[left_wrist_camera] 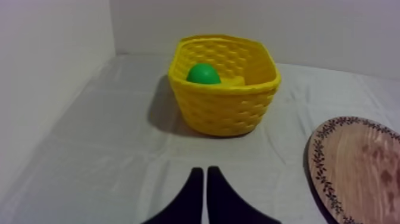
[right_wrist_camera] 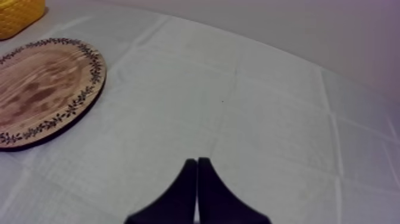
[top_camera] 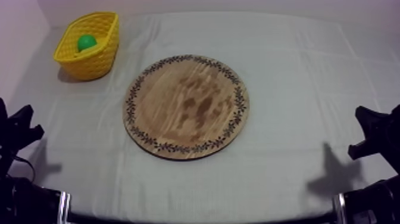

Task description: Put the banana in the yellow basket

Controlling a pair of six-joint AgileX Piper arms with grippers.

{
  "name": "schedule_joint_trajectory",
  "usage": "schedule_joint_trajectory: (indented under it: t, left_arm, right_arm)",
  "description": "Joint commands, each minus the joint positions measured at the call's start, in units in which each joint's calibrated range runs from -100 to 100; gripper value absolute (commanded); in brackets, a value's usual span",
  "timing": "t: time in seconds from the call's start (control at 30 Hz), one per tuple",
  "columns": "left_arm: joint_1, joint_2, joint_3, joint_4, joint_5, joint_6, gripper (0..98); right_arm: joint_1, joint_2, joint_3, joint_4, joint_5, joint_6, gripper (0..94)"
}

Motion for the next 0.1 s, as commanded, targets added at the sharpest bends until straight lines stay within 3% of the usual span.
schedule_joint_trajectory:
  t: [0.0, 0.07]
  left_arm:
    - [-0.3, 0.0, 0.0, -0.02, 0.0, -0.3, 0.0]
    - [-0.9, 0.0, 0.0, 0.01, 0.1, -0.5, 0.0]
  right_arm:
    - [0.0, 0.0, 0.0, 0.0, 0.0, 0.0, 0.3]
    - [0.0, 0.0, 0.0, 0.0, 0.0, 0.0, 0.3]
